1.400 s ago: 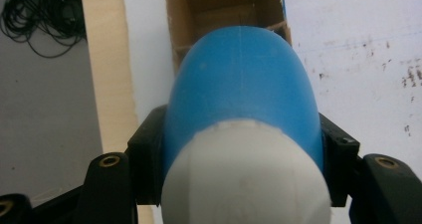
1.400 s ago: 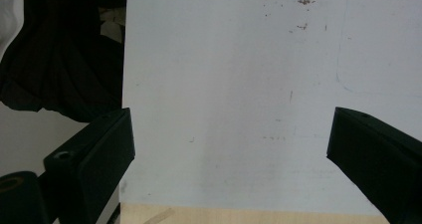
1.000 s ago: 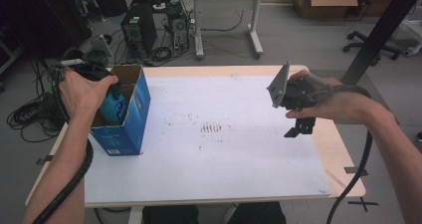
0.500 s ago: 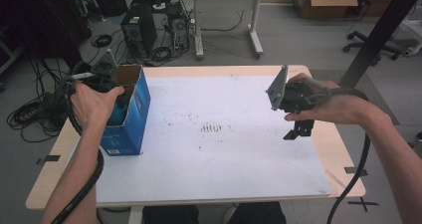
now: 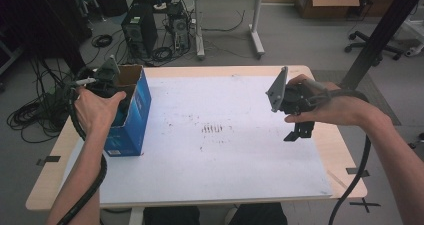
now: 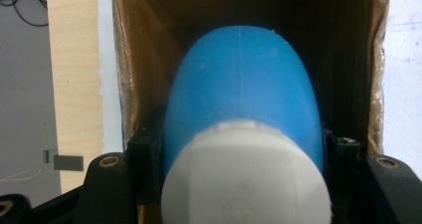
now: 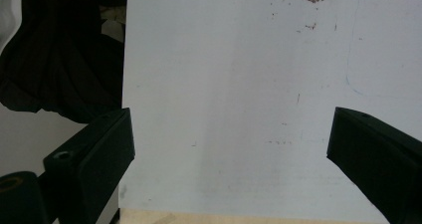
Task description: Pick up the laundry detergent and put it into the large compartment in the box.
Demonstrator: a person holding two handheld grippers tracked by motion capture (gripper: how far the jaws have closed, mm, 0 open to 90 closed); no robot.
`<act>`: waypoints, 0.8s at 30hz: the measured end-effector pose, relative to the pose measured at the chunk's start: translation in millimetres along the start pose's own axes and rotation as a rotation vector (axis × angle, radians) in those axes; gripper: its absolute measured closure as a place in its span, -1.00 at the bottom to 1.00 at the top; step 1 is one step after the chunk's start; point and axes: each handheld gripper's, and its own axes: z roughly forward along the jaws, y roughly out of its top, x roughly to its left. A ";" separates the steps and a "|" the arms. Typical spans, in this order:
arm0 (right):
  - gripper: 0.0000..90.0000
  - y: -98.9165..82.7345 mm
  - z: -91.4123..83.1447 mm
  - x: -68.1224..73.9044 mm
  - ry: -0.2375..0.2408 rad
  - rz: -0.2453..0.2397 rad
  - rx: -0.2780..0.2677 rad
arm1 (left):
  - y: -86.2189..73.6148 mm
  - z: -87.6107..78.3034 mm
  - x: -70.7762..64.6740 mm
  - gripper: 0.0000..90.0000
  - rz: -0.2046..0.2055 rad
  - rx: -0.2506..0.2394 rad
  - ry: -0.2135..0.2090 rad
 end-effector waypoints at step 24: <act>-0.90 1.4 9.7 -1.6 0.018 0.000 0.008 | -1.7 11.8 0.2 -0.16 0.007 -0.007 -0.010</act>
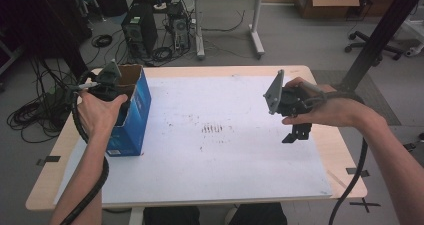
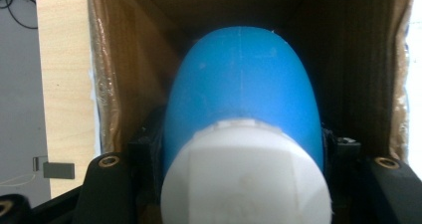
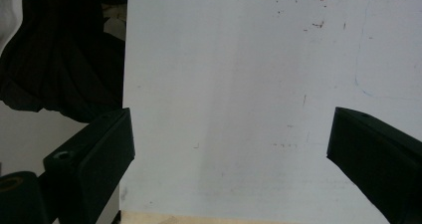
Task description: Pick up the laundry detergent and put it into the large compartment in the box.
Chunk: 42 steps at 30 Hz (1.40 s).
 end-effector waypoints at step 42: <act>-0.90 1.9 1.3 1.3 0.001 0.001 0.004 | -1.0 0.2 -2.1 -0.34 -0.002 -0.015 0.011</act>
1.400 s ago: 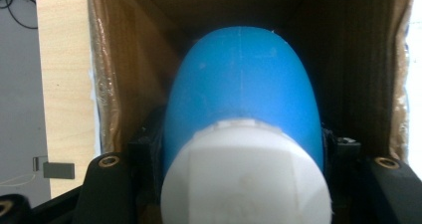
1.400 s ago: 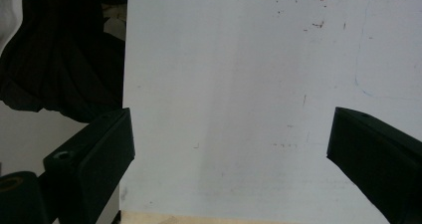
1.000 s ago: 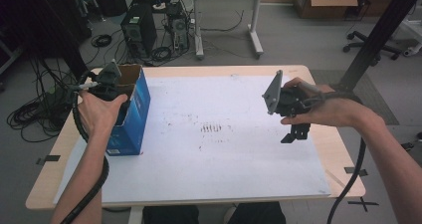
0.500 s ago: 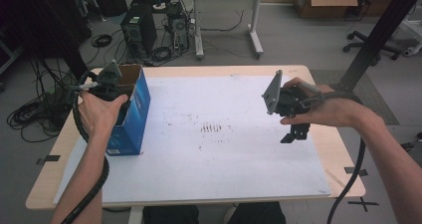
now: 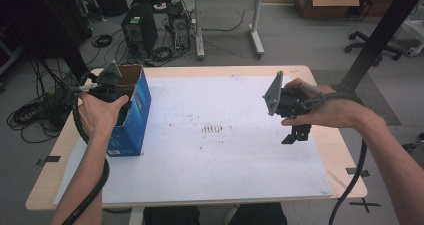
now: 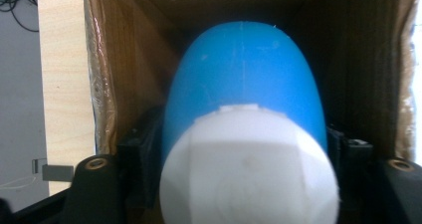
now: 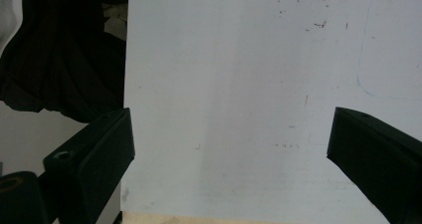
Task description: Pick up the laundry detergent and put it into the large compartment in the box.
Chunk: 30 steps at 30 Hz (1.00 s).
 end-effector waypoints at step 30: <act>-0.90 0.4 -3.9 0.8 -0.007 0.002 0.003 | 16.5 -61.4 -10.0 -0.49 0.097 -0.089 0.016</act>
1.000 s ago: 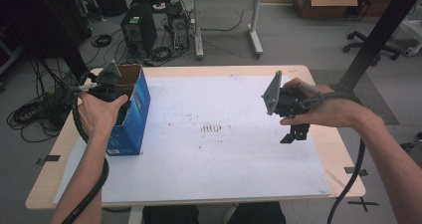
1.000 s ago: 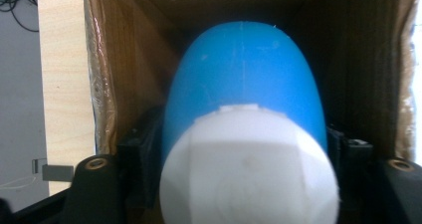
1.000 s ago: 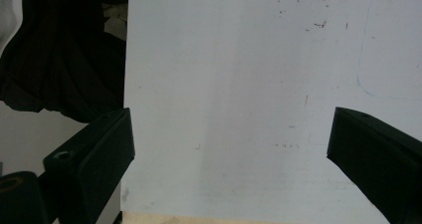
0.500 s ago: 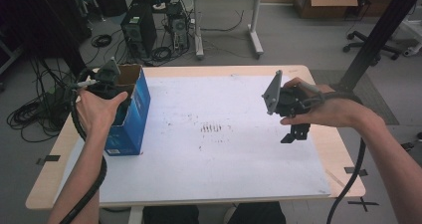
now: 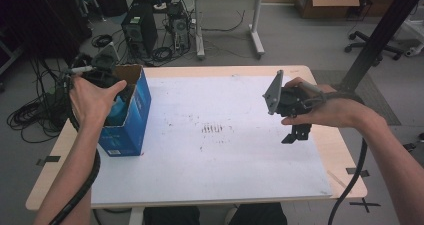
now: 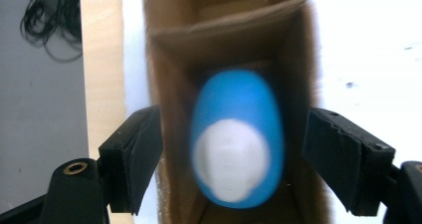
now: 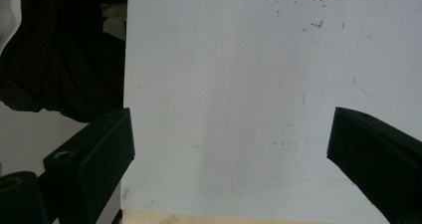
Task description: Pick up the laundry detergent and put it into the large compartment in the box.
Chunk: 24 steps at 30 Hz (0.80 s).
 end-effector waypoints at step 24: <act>-0.90 -5.1 -7.9 0.4 -0.011 0.023 -0.002 | 20.5 -81.9 -114.8 -0.71 0.465 -0.141 -0.154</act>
